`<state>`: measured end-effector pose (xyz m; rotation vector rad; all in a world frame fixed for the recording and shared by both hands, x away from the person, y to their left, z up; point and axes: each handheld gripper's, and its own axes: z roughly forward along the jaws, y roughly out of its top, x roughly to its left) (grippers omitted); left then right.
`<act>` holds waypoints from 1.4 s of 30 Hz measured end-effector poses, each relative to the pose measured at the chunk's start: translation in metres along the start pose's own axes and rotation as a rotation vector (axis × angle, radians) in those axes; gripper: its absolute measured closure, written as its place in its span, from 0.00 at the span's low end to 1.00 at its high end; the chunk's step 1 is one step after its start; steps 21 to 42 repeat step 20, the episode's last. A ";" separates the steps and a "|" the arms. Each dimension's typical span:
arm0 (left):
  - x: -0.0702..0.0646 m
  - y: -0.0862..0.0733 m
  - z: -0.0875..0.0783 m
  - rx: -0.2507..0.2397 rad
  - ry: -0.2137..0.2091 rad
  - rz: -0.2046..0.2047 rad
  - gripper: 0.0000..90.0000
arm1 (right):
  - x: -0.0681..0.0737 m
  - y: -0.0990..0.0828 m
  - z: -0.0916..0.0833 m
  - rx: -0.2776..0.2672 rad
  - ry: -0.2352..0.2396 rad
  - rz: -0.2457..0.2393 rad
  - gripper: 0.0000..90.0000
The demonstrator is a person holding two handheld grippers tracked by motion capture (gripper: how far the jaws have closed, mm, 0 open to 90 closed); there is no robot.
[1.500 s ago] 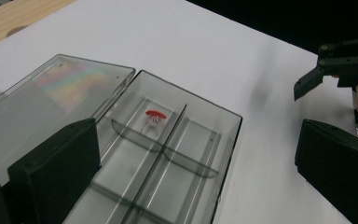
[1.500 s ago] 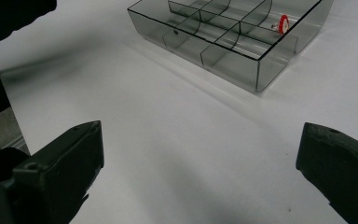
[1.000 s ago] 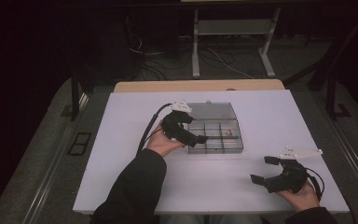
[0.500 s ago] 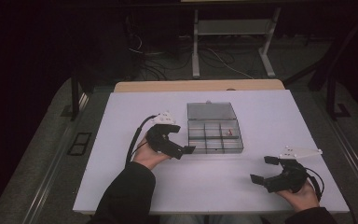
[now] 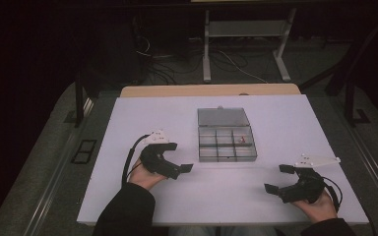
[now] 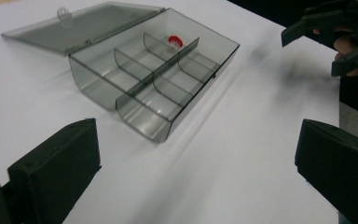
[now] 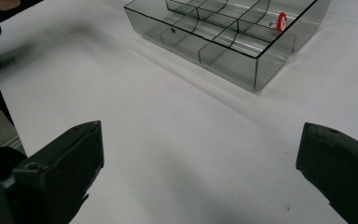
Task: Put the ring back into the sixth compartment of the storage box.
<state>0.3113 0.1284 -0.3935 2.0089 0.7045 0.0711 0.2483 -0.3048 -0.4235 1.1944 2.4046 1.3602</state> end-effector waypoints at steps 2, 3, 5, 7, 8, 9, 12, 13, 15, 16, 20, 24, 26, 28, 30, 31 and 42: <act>0.000 -0.006 -0.002 0.001 0.004 -0.010 0.00 | 0.000 0.000 0.000 -0.001 0.000 0.003 0.01; 0.001 -0.009 -0.004 -0.002 0.004 -0.015 0.00 | 0.000 0.000 0.000 -0.001 0.000 0.002 0.01; 0.001 -0.013 -0.007 -0.007 0.006 -0.027 0.00 | 0.000 0.000 0.000 -0.001 0.000 0.002 0.01; 0.001 -0.016 -0.010 -0.015 0.009 -0.032 0.00 | 0.000 0.000 0.000 0.000 -0.001 0.002 0.01; 0.001 -0.018 -0.011 -0.021 0.009 -0.040 0.00 | 0.000 0.000 0.000 0.000 -0.001 0.002 0.01; 0.000 -0.020 -0.013 -0.022 0.012 -0.041 0.00 | 0.000 0.000 0.000 -0.001 -0.001 0.002 0.01; 0.000 -0.029 -0.016 -0.025 0.020 -0.049 0.00 | 0.000 0.000 0.000 -0.003 -0.001 0.006 0.01; 0.000 -0.032 -0.017 -0.026 0.020 -0.053 0.00 | 0.000 0.000 0.000 -0.003 0.000 0.006 0.01; 0.000 -0.037 -0.019 -0.031 0.022 -0.056 0.00 | 0.000 0.000 0.000 -0.003 0.000 0.006 0.01; 0.000 -0.039 -0.020 -0.034 0.022 -0.058 0.00 | 0.000 0.000 -0.001 -0.003 0.002 0.008 0.01; 0.002 -0.046 -0.023 -0.042 0.030 -0.071 0.00 | 0.000 0.000 -0.001 -0.004 0.003 0.010 0.01; 0.002 -0.046 -0.023 -0.042 0.030 -0.071 0.00 | 0.000 0.000 -0.001 -0.004 0.003 0.010 0.01; 0.002 -0.046 -0.023 -0.042 0.030 -0.071 0.00 | 0.000 0.000 -0.001 -0.004 0.003 0.010 0.01; 0.002 -0.046 -0.023 -0.042 0.030 -0.071 0.00 | 0.000 0.000 -0.001 -0.004 0.003 0.010 0.01; 0.002 -0.046 -0.023 -0.042 0.030 -0.071 0.00 | 0.000 0.000 -0.001 -0.004 0.003 0.010 0.01; 0.002 -0.046 -0.023 -0.042 0.030 -0.071 0.00 | 0.000 0.000 -0.001 -0.004 0.003 0.010 0.01; 0.002 -0.046 -0.023 -0.042 0.030 -0.071 0.00 | 0.000 0.000 -0.001 -0.004 0.003 0.010 0.01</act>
